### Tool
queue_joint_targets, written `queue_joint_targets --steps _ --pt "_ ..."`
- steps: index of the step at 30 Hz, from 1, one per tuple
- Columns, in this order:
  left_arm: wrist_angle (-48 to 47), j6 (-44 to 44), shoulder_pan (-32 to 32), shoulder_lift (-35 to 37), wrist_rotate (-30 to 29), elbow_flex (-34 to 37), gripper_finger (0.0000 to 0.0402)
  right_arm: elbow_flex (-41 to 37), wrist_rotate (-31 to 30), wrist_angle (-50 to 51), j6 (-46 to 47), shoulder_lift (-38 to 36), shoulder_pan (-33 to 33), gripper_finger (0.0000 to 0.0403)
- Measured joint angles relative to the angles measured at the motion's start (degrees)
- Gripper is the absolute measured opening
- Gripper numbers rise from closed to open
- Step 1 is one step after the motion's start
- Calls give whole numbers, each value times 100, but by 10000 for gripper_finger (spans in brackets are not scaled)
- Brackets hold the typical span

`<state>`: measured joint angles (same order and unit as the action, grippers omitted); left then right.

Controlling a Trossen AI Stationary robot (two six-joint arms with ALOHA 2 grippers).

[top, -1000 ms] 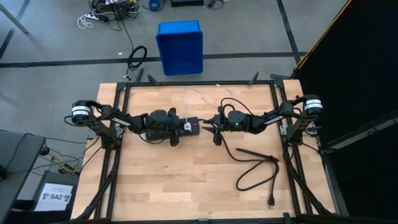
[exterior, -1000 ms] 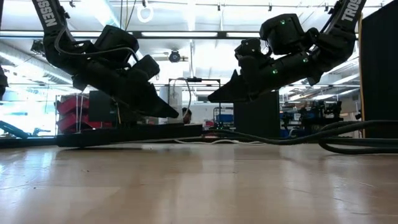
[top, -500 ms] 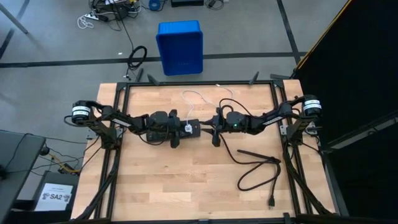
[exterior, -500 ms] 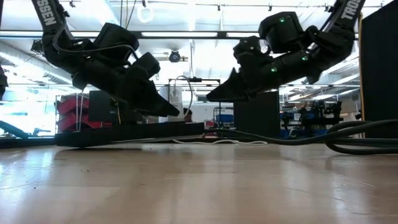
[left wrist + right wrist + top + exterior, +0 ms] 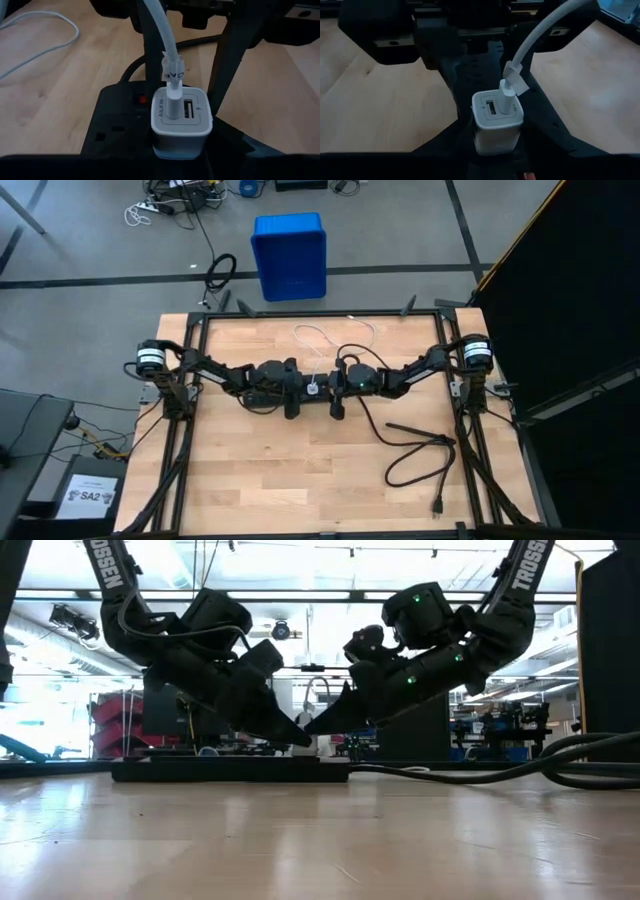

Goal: Insert USB
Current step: Remove the white charger adapter from the black outlet extension

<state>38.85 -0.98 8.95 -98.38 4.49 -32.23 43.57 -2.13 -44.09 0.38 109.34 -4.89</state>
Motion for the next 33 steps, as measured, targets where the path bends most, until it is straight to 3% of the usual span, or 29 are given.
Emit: queue_joint_targets --steps 17,33 --pt "90 -26 2 23 19 22 131 -10 47 799 -436 21 -11 190" --pt "242 -6 4 8 -79 -33 131 -2 -112 995 -135 4 -59 191"
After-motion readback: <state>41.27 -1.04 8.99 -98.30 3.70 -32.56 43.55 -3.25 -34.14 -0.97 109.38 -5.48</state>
